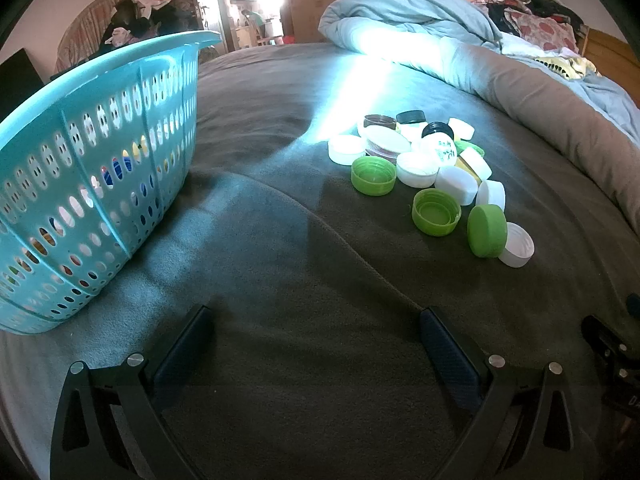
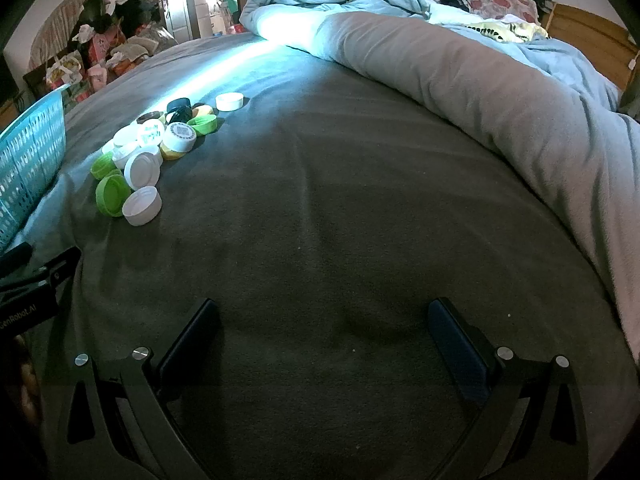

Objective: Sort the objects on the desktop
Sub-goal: 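Grasp a green cap with the left tool while the right tool reaches for a white cap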

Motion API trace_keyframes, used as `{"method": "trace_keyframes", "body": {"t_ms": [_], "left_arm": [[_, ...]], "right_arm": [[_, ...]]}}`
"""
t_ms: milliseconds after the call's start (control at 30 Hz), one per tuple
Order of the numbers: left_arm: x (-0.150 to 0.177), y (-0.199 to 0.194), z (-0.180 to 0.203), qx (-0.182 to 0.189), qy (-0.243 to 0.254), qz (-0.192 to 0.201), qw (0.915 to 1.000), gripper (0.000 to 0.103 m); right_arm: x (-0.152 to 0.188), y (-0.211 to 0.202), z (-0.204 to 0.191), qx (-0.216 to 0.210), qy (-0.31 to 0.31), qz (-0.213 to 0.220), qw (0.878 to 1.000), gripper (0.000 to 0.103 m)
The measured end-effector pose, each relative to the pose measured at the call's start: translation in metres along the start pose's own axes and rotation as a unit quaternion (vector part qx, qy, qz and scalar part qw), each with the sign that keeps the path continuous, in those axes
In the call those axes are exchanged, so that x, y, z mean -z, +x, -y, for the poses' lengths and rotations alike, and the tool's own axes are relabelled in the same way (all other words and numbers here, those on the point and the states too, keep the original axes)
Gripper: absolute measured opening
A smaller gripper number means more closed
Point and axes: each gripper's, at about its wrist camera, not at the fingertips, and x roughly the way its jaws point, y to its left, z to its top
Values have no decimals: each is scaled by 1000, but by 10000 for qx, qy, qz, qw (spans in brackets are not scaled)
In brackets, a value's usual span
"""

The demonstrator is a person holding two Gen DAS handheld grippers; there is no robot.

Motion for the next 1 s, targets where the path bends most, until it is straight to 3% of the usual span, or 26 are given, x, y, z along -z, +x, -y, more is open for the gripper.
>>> {"method": "trace_keyframes", "body": {"t_ms": [733,1000], "left_arm": [[-1,2,4,-101,111,-6,9999,103],[1,-6,-4,426,382,-151,9983,103]], "right_arm": [[0,-1,0,3,-1,6,10000,102],[1,-1,0,13,-7,1,10000,102]]}}
